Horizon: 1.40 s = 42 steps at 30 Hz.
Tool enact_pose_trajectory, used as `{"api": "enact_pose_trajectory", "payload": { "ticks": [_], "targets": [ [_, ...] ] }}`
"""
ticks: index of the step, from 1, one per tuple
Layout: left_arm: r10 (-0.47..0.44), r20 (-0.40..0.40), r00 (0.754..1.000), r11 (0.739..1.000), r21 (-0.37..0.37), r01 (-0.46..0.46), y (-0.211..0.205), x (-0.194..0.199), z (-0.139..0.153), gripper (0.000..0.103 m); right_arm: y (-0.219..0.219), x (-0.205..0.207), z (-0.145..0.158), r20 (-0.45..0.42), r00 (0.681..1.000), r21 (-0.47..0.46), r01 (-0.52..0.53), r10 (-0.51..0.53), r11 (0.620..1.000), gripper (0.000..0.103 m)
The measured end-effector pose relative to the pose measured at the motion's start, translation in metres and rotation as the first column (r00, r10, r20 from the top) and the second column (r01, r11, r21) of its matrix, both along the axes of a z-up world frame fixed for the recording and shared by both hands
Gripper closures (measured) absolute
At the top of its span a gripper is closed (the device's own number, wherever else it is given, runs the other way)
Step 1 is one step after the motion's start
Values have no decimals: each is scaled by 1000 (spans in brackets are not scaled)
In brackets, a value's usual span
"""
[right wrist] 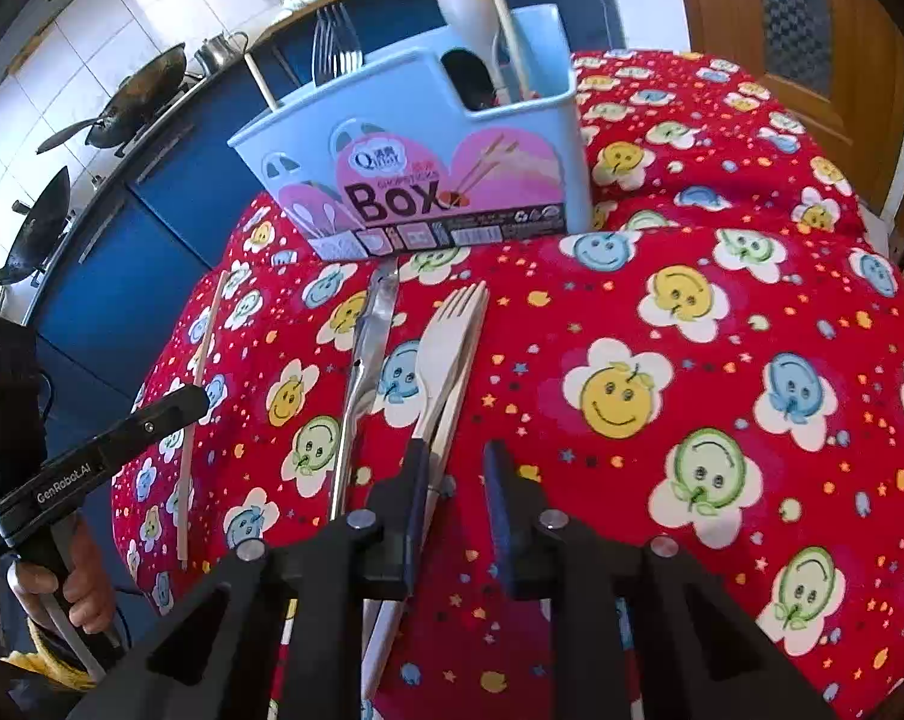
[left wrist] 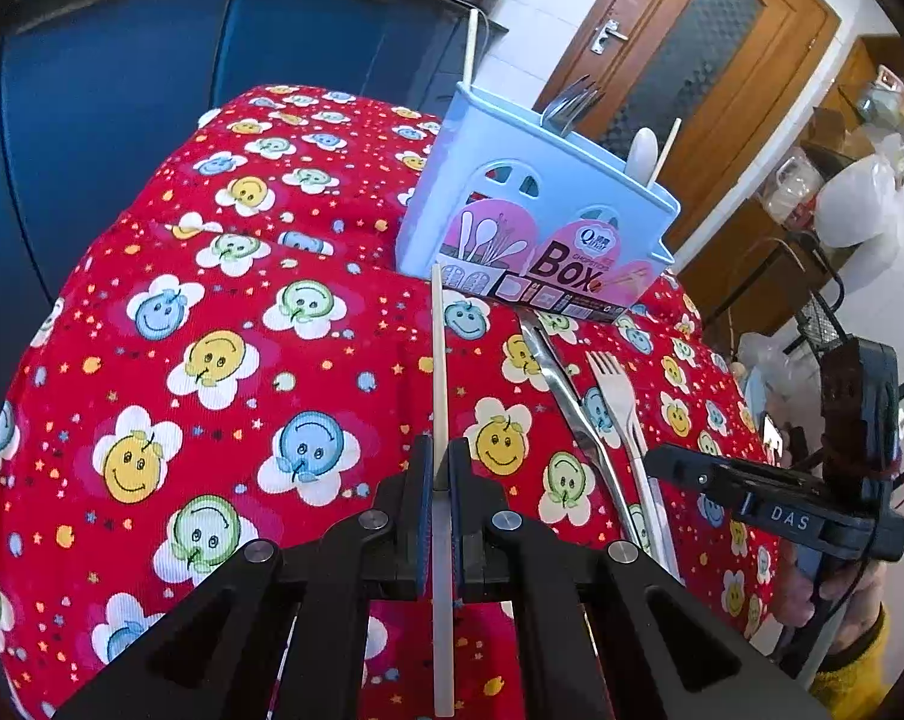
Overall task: Organize utensils
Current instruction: 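Grasp a wooden chopstick with the left tool while the right grasps another chopstick, then lift the chopstick toward the box with left tool while right lifts its chopstick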
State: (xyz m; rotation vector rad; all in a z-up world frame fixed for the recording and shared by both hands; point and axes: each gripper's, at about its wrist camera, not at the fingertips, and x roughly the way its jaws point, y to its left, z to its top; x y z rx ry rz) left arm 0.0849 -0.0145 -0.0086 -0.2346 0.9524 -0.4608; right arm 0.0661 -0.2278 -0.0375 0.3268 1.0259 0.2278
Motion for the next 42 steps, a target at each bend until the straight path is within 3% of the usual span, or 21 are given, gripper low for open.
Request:
{"api": "enact_pose_trajectory", "payload": {
  "ticks": [10,17,22,30,42],
  "targets": [
    [6,-6,1000,1000,-23,-6,4,1,-3,98,-1,25,-1,-108,994,13,-35,36,999,90],
    [-2,13,1000,999,-40,2,5,-2,2,98,-10,26,-2,-112,994,67,-4,12,998,94],
    [-19,42,999,998,-56,21,2,-3,7,98,-22,18,1,-66,997,132,45,-37,990,96],
    [-35,98,995,996,-75,42,-4,-3,19,98,-37,-6,19,80,991,213,92,-111,973,96],
    [-10,253,968,997,-77,31,-16,13,62,98,-44,-23,54,339,921,232,116,-192,966,96]
  ]
}}
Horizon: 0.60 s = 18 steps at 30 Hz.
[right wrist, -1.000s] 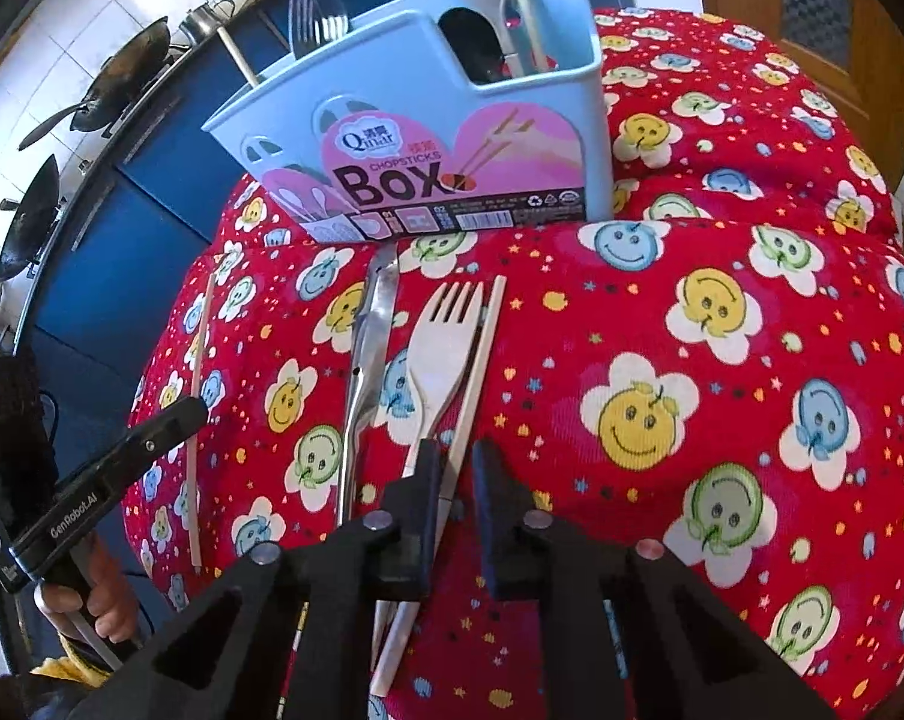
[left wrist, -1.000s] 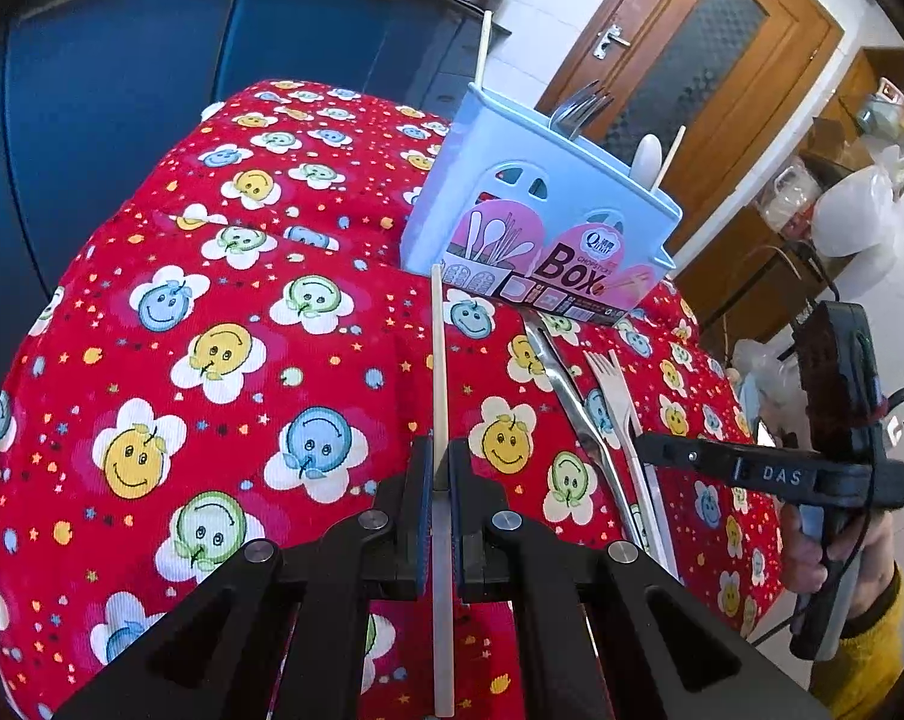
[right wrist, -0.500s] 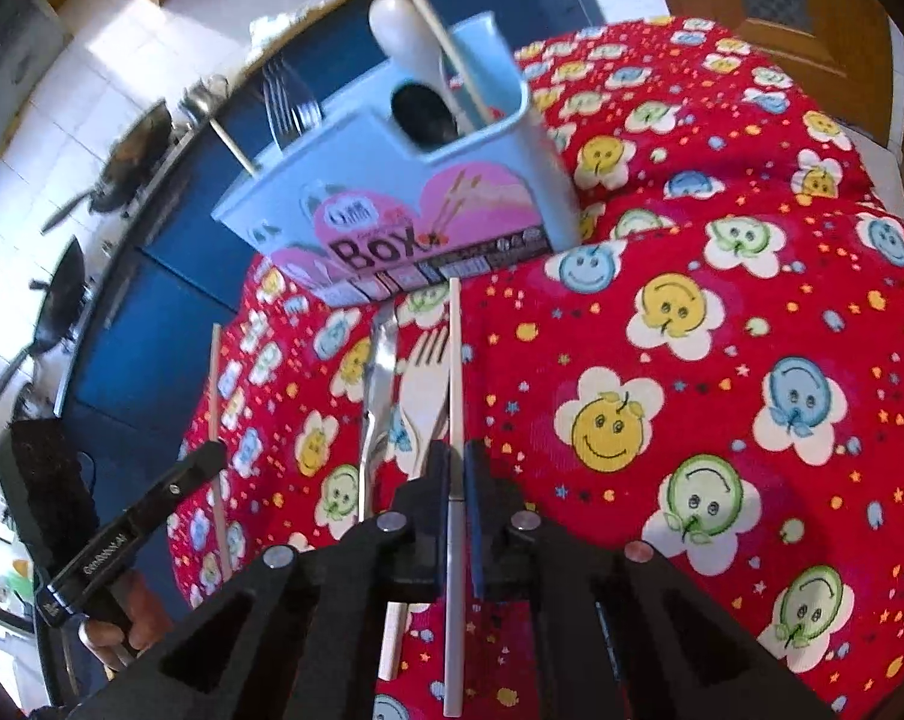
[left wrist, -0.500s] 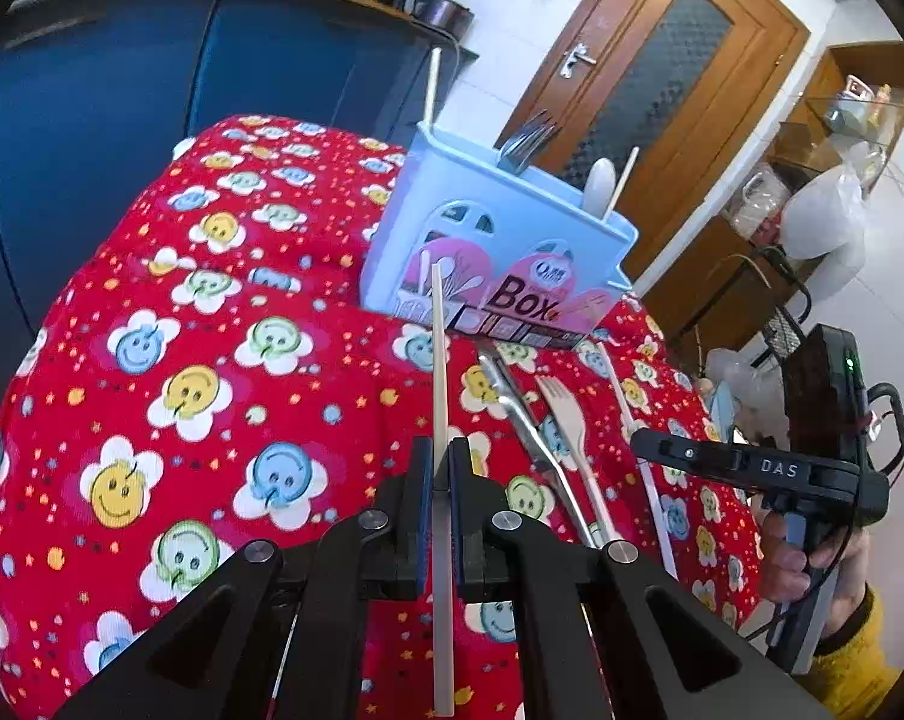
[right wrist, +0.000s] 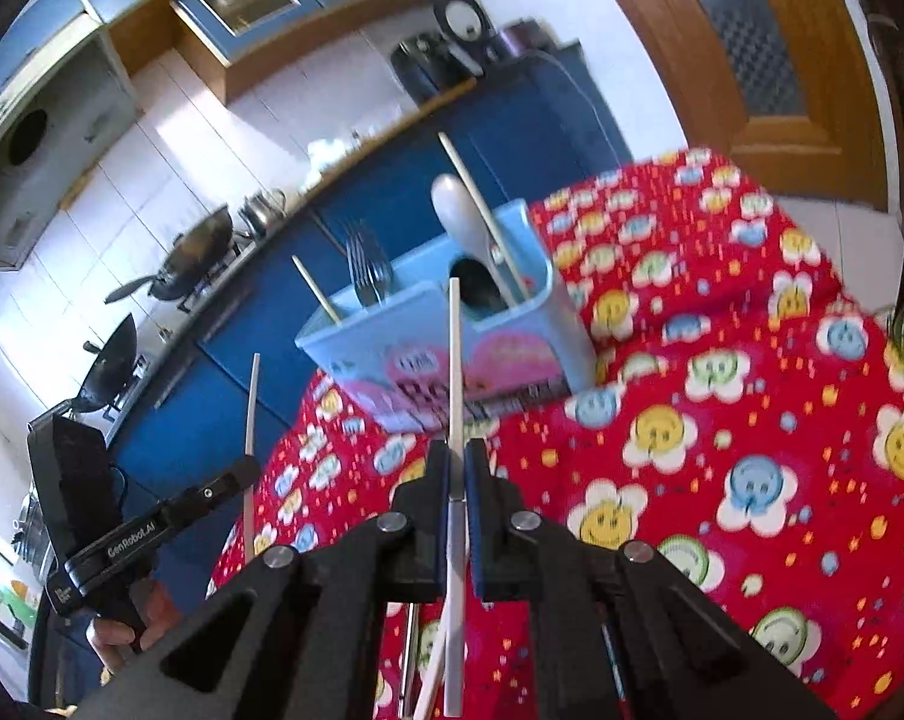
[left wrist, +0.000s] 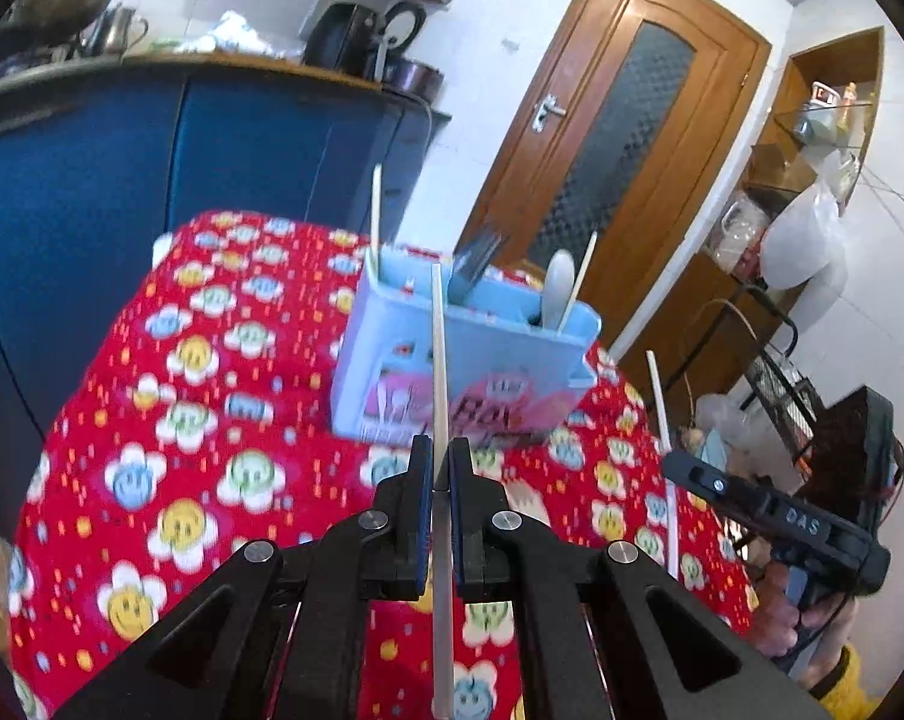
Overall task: Organize utensils
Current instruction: 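Lift the chopstick toward the box with left tool while right lifts its chopstick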
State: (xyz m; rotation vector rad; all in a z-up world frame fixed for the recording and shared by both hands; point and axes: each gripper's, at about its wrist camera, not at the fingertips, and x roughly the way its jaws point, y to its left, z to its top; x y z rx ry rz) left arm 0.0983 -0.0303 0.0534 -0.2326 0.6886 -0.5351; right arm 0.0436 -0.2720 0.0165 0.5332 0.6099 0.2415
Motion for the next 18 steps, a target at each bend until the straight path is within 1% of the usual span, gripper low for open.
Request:
{"api": "enact_pose_trajectory", "payload": {
  "ticks": [5,8,12,15,18],
  "targets": [
    [21,85,996,1000,-3,-21,-7,10,21,98,-2,-1,14,82,996,-25,27,-25,999,96],
    [46,150,988,999,-10,-45,-11,14,34,98,-2,0,21,122,992,-35,37,-33,999,96],
    [91,231,969,996,-17,-90,-16,22,52,98,-4,3,26,155,987,-48,44,-36,998,96],
    [119,273,955,993,-40,-112,-18,29,61,98,-6,6,29,170,985,-49,47,-38,998,96],
    [146,310,940,989,-44,-139,-21,40,68,98,-9,11,30,177,983,-44,48,-39,998,96]
  ]
}}
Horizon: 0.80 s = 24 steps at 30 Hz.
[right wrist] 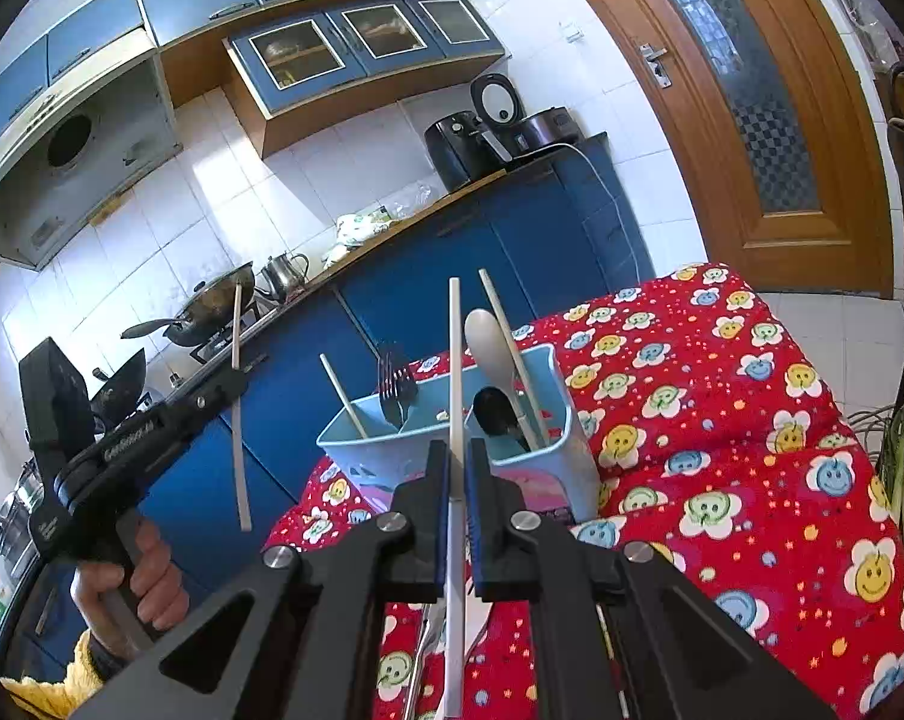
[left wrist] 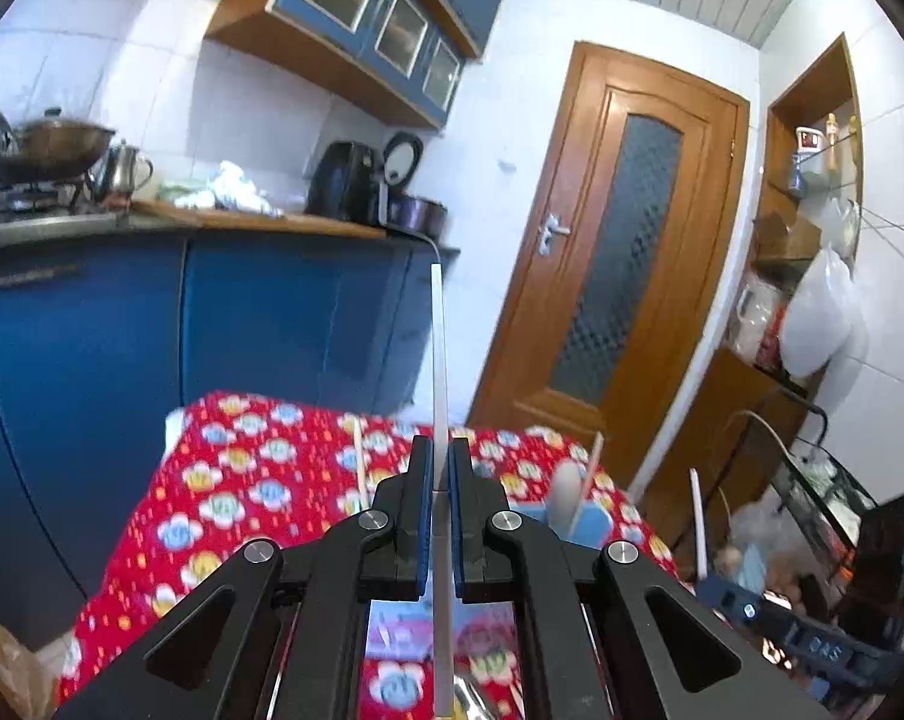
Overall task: Organize utensils
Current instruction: 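Lift the chopstick toward the box with left tool while right lifts its chopstick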
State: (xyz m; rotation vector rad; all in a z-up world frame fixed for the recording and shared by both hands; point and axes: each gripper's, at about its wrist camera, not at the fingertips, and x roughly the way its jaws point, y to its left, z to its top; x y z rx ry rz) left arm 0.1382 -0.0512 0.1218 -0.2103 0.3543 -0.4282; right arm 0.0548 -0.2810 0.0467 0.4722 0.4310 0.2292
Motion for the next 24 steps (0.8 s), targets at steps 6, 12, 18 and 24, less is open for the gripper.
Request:
{"api": "enact_pose_trajectory", "payload": {
  "ticks": [6,12,18,24],
  "targets": [
    [48,41,998,998,-30,-47,-7,22,3,98,-1,14,4,21,1000,-16,2,-2,1000,96],
    [89,96,991,996,-10,-88,-24,41,-3,98,0,29,12,73,997,-50,20,-17,999,96],
    [126,154,980,991,26,-131,-37,48,-19,98,-4,52,15,115,992,-69,57,-49,996,96],
    [131,150,980,990,32,-137,-36,53,-35,98,-5,75,18,188,977,-117,125,-101,985,96]
  ]
}}
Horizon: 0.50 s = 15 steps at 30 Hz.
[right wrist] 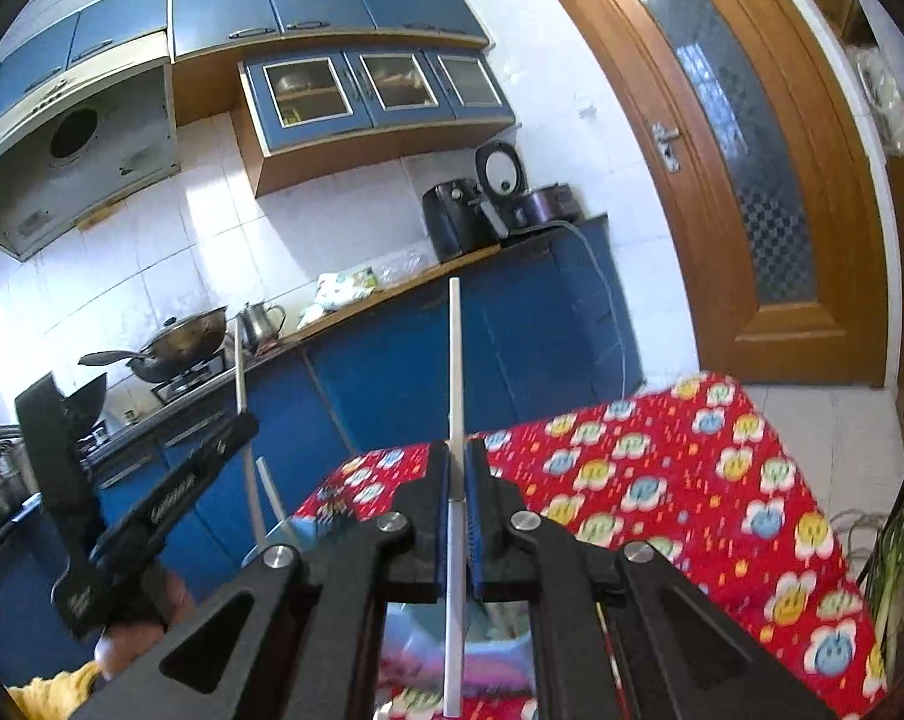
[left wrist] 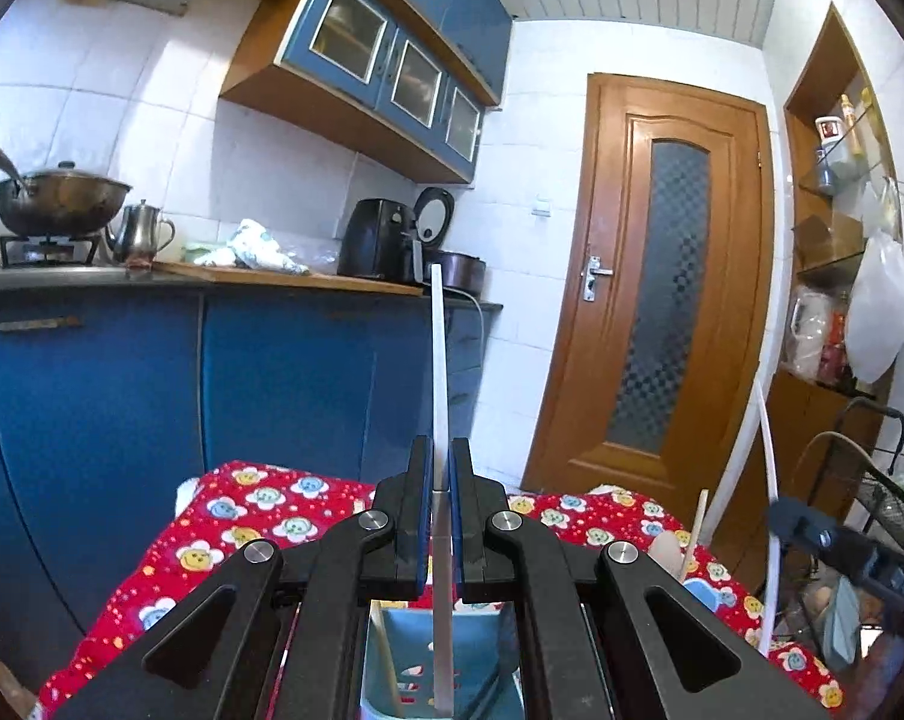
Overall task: Organize utensils
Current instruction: 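Lift the chopstick toward the box with left tool while right lifts its chopstick, then drop the chopstick into the box with left tool while right drops its chopstick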
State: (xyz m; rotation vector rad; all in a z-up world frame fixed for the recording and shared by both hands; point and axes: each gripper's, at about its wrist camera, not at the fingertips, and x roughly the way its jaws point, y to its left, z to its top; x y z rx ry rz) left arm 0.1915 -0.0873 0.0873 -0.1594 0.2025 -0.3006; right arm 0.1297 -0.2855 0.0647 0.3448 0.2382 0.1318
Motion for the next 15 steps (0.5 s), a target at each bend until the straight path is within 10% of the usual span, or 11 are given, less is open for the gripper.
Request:
{"api": "enact_pose_trajectory", "payload": {
  "ticks": [15],
  "targets": [
    [-18,-60,998,1000,-20,17,3,11,-26,98,11,29,-18,52,996,-90,75,-71,993,96]
  ]
}}
